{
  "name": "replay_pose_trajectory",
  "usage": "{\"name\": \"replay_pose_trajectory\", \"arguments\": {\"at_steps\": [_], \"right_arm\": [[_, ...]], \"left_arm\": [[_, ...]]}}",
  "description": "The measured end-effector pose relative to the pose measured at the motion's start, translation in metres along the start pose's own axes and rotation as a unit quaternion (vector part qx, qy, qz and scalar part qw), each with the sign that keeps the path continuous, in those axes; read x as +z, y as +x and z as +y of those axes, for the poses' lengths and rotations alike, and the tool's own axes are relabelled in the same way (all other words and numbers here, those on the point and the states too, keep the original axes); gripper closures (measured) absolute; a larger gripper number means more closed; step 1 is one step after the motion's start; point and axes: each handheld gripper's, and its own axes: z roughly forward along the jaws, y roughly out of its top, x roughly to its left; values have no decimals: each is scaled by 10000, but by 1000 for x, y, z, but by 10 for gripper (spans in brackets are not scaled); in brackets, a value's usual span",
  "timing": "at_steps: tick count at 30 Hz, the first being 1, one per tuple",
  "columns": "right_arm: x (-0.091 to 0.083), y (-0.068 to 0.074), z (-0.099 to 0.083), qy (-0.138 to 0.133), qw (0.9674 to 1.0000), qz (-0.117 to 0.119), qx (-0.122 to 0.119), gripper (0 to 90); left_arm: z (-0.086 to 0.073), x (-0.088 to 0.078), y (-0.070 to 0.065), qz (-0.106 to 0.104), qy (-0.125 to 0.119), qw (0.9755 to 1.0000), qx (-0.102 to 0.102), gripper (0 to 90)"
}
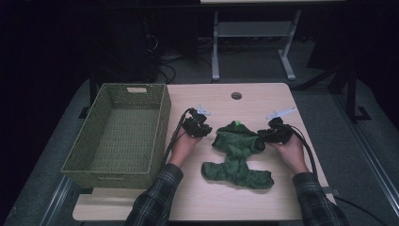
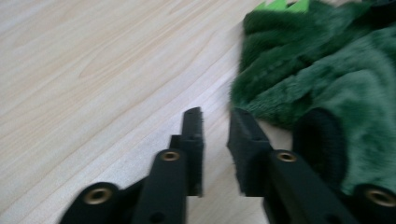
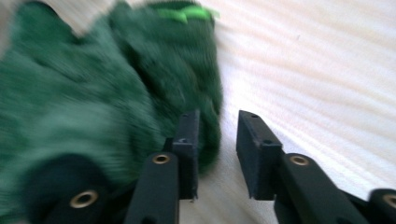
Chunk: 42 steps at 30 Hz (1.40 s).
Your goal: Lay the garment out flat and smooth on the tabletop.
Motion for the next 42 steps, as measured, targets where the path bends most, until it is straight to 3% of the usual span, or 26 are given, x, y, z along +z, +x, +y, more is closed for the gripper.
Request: {"name": "replay_pose_trajectory", "arguments": {"at_steps": [4, 8, 9, 11, 13, 22, 26, 27, 29, 30, 34, 42], "right_arm": [[-22, 8, 5, -208, 9998, -1, 42, 603], [-34, 15, 6, -248, 9997, -41, 41, 570], [-41, 23, 7, -287, 9995, -101, 37, 550], [-44, 26, 7, -292, 9995, -100, 10, 544], [-50, 38, 6, -395, 9991, -108, -73, 522], [-56, 65, 0, -504, 9984, 44, -265, 467], [-55, 78, -2, -548, 9977, 133, -387, 450], [-52, 85, -1, -471, 9974, 76, -542, 439], [-52, 87, -2, -533, 9971, 91, -536, 441], [-51, 91, -2, -586, 9966, 242, -520, 440], [-49, 96, -2, -591, 9960, 291, -596, 438], [-41, 117, -2, -619, 9945, 486, -693, 451]], "left_arm": [[0, -14, -10, -219, -48, 9997, 107, 552], [-4, -22, -16, -297, 9, 9994, 200, 466], [-8, -27, -20, -424, -27, 9989, 191, 443], [-11, -29, -23, -455, -39, 9987, 224, 417], [-21, -36, -32, -506, -30, 9981, 352, 342], [-44, -55, -50, -602, -171, 9974, 366, 190], [-55, -63, -59, -652, -172, 9968, 431, 151], [-58, -66, -64, -649, -125, 9963, 553, 139], [-60, -68, -66, -654, -106, 9961, 583, 139], [-62, -69, -67, -660, -119, 9960, 587, 133], [-71, -74, -70, -654, -121, 9960, 593, 132], [-101, -85, -80, -617, -55, 9958, 670, 126]]}}
